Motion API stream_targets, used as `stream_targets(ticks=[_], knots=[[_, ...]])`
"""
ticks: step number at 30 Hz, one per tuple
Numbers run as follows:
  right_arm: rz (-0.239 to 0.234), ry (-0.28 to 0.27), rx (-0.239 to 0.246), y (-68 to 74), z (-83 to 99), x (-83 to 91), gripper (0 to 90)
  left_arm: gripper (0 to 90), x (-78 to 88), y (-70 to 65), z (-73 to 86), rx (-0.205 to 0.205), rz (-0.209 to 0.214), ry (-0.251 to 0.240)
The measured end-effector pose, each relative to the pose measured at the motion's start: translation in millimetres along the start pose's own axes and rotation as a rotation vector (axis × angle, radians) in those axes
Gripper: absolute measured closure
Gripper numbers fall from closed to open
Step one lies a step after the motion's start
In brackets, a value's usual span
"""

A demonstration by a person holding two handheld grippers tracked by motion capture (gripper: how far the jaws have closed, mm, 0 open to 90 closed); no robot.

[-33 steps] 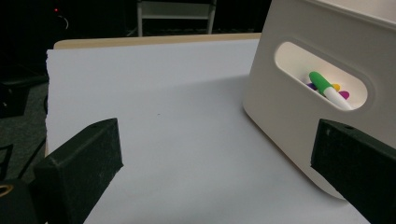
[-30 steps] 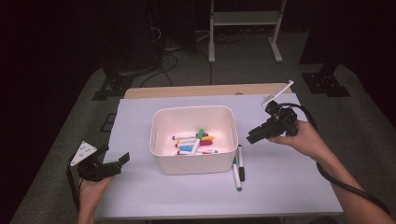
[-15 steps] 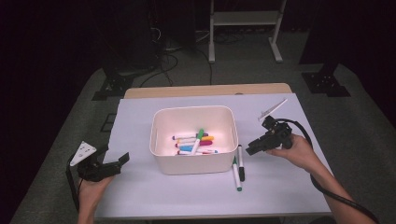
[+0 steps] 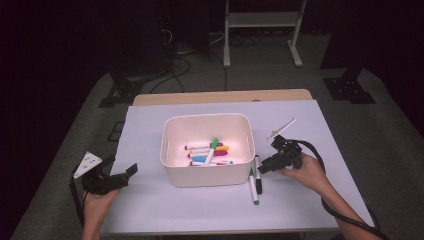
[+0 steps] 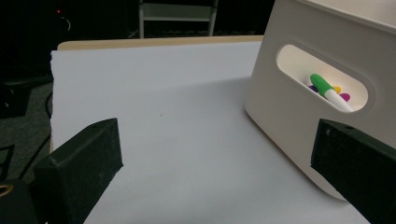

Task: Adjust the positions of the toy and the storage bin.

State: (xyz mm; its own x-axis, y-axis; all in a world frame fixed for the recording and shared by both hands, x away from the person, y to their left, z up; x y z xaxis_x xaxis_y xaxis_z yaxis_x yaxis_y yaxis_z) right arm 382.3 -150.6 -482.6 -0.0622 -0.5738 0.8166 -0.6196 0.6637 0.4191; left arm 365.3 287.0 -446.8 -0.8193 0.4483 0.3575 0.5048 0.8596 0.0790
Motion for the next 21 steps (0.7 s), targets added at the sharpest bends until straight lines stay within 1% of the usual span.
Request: stream_targets(ticks=[1,2,4,6,10,15,16,19,21], knots=[[0.011,-0.005,-0.007,-2.1,-0.2,-4.7,58.1,0.7,0.0,0.2,0.0,0.001,-0.001,-0.001],[0.011,-0.005,-0.007,-2.1,-0.2,-4.7,58.1,0.7,0.2,0.4,0.1,0.001,0.0,0.0],[0.014,-0.006,-0.024,-3.1,-0.8,-9.3,58.0,0.7,0.2,0.4,0.1,0.001,0.0,0.0],[0.026,-0.006,-0.025,-5.1,-1.3,-12.9,57.3,0.7,0.1,0.5,0.1,0.003,-0.001,-0.001],[0.039,-0.008,-0.051,-8.7,-2.6,-19.2,56.5,0.7,0.3,0.8,0.3,0.005,-0.001,-0.001],[0.066,-0.031,-0.063,-13.0,-5.9,-20.8,54.1,0.7,0.5,0.9,0.3,0.004,-0.001,-0.001],[0.073,-0.04,-0.071,-14.3,-7.0,-21.2,53.8,0.7,0.4,1.0,0.4,0.004,-0.001,-0.001],[0.088,-0.046,-0.086,-16.6,-8.6,-23.3,52.5,0.7,0.3,0.6,0.3,0.004,-0.001,-0.002],[0.097,-0.048,-0.088,-18.2,-9.3,-24.8,52.6,0.7,0.4,0.6,0.3,0.004,0.0,-0.002]])
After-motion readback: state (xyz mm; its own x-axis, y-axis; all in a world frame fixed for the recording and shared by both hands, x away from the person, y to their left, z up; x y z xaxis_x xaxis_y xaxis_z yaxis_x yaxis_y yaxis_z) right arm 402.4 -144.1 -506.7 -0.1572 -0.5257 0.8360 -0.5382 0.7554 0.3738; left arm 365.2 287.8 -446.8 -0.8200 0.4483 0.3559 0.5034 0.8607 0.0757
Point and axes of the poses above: each handheld gripper's, and its own axes: x roughly backward along the jaws, z roughly out of its underside, y roughly to its left, the point moved 10 cm from there along -x, roughly forward along the jaws, and after that the axes turned 12 degrees about -x, right-handed, at the moved point
